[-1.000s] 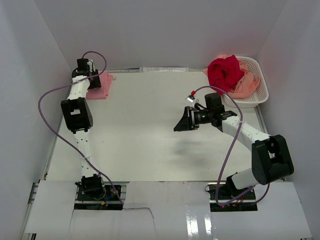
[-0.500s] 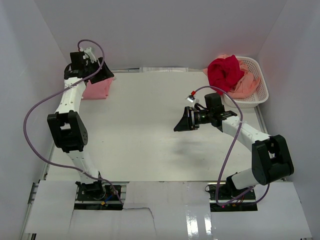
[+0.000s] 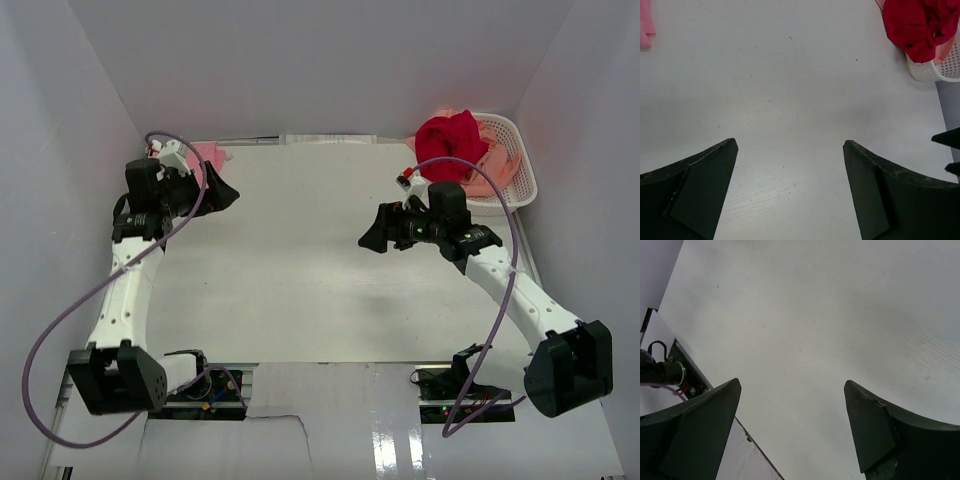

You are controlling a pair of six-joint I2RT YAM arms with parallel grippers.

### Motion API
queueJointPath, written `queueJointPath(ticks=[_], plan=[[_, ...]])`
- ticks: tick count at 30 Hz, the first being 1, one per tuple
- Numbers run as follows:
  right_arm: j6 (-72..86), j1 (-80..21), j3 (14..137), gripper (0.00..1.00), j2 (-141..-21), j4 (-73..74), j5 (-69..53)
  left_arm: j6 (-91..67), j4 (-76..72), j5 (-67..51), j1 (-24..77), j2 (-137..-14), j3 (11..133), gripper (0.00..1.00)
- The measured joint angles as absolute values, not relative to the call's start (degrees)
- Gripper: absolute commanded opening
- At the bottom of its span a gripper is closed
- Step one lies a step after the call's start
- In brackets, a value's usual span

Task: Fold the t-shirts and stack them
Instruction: Put the neatly folded tshirt into the corner of the board with the left arm

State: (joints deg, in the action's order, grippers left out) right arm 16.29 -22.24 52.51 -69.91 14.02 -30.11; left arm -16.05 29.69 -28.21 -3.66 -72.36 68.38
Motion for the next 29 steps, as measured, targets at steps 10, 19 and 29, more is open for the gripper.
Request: queueJointPath(ticks=[10,19,29], plan=[[17.6,-22.3,46.8,0.9,-60.2,13.6,-12.6,-19.7,22.7,-21.8,-3.6,-50.9,43.3,0.98],[18.1,-22.2,42.6,0.9,-51.6,12.4,2.3,-19.3,16.5,-21.9,-3.6,-44.4,39.6,0.98],[13.1,-22.3,41.1,0.9,-47.2,11.4,1.1,-19.0,14.6,-23.6,-3.6,-48.1,38.9,0.98]])
